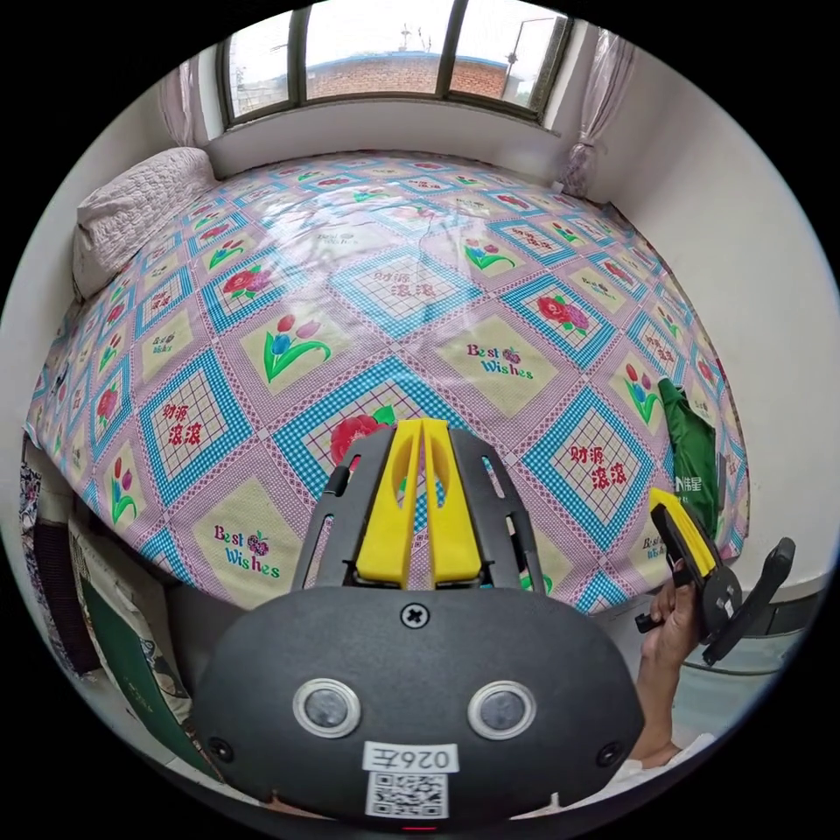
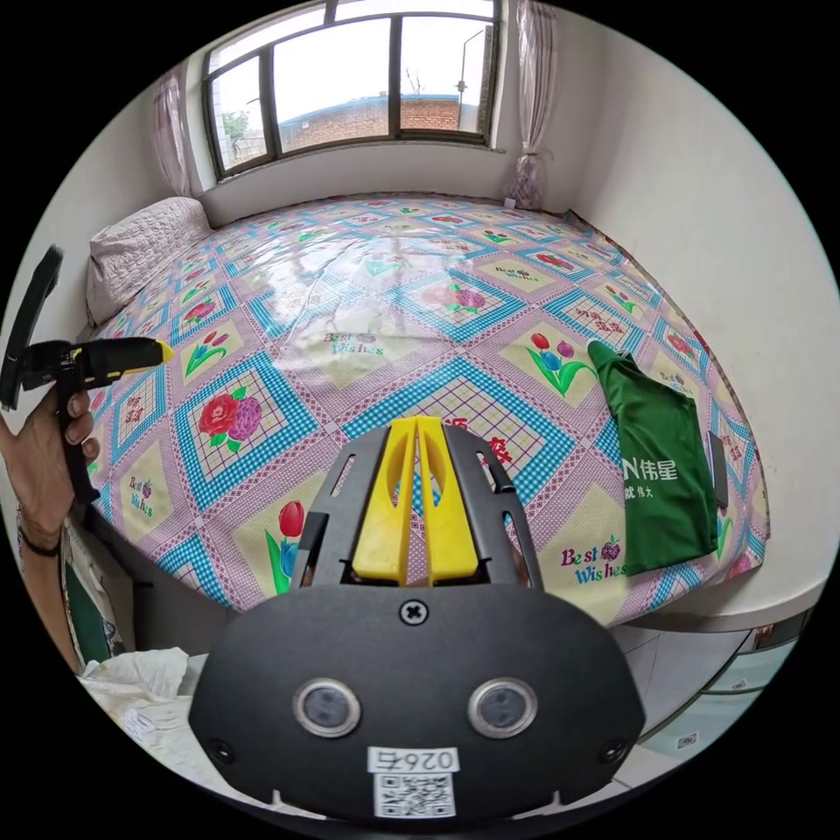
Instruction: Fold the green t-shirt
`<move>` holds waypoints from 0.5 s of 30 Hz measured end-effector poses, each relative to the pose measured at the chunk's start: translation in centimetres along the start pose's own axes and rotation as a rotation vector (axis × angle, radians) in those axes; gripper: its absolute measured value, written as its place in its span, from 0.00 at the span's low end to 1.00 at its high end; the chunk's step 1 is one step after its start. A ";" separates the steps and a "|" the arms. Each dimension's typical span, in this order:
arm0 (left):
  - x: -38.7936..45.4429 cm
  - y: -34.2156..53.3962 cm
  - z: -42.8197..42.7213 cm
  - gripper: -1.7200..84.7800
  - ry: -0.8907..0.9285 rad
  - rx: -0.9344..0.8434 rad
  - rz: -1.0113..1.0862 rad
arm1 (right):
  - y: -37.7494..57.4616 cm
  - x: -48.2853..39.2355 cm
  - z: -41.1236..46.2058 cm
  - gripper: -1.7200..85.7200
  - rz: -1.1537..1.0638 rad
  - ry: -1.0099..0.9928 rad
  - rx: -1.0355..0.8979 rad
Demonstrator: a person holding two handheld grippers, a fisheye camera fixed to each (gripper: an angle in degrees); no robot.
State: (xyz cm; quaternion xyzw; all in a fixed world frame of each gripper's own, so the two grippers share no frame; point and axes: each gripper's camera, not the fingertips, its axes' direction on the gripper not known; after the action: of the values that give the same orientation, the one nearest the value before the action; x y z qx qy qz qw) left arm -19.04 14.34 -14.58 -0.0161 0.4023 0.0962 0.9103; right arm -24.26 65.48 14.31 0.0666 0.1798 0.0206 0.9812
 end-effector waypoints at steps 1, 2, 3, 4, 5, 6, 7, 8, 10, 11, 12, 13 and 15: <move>0.2 0.0 0.0 0.01 0.002 -0.007 0.002 | 0.0 0.0 0.0 0.01 0.000 -0.001 0.001; 0.4 0.0 0.0 0.01 0.009 -0.012 0.003 | 0.0 -0.1 0.0 0.01 -0.001 -0.001 0.002; 0.5 0.1 -0.1 0.01 0.011 -0.010 0.002 | 0.0 -0.2 0.0 0.01 -0.002 0.000 0.002; 0.6 0.1 -0.2 0.01 0.009 0.000 0.000 | 0.1 -0.3 0.0 0.01 -0.005 0.002 0.001; 0.7 0.2 -0.4 0.01 0.001 0.014 -0.004 | 0.1 -0.3 0.0 0.01 -0.006 0.005 0.002; 0.7 0.3 -0.6 0.01 -0.004 0.022 -0.005 | 0.1 -0.3 -0.1 0.01 -0.006 0.007 0.003; 0.9 0.3 -0.8 0.01 -0.016 0.039 -0.005 | 0.1 -0.3 -0.1 0.01 -0.005 0.009 0.003; 1.0 0.4 -1.1 0.01 -0.020 0.056 0.000 | 0.1 -0.3 -0.1 0.01 -0.003 0.010 0.002; 1.1 0.4 -1.5 0.01 -0.003 0.071 0.010 | 0.1 -0.2 -0.1 0.01 0.001 0.012 0.002; 1.2 0.5 -1.6 0.01 0.023 0.079 0.021 | 0.1 -0.1 -0.1 0.01 0.003 0.013 0.001; 1.1 0.5 -1.7 0.01 0.040 0.083 0.027 | 0.1 -0.1 -0.1 0.01 0.004 0.014 0.000; 1.1 0.6 -1.8 0.01 0.081 0.094 0.038 | 0.2 -0.1 -0.1 0.01 0.005 0.016 0.000; 1.1 0.8 -2.0 0.01 0.128 0.108 0.058 | 0.2 0.0 -0.1 0.01 0.007 0.017 0.000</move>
State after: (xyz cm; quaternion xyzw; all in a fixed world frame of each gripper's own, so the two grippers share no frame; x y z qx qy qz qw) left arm -19.91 15.06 -16.70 0.0385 0.4644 0.0992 0.8792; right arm -24.33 65.66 14.26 0.0670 0.1877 0.0247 0.9796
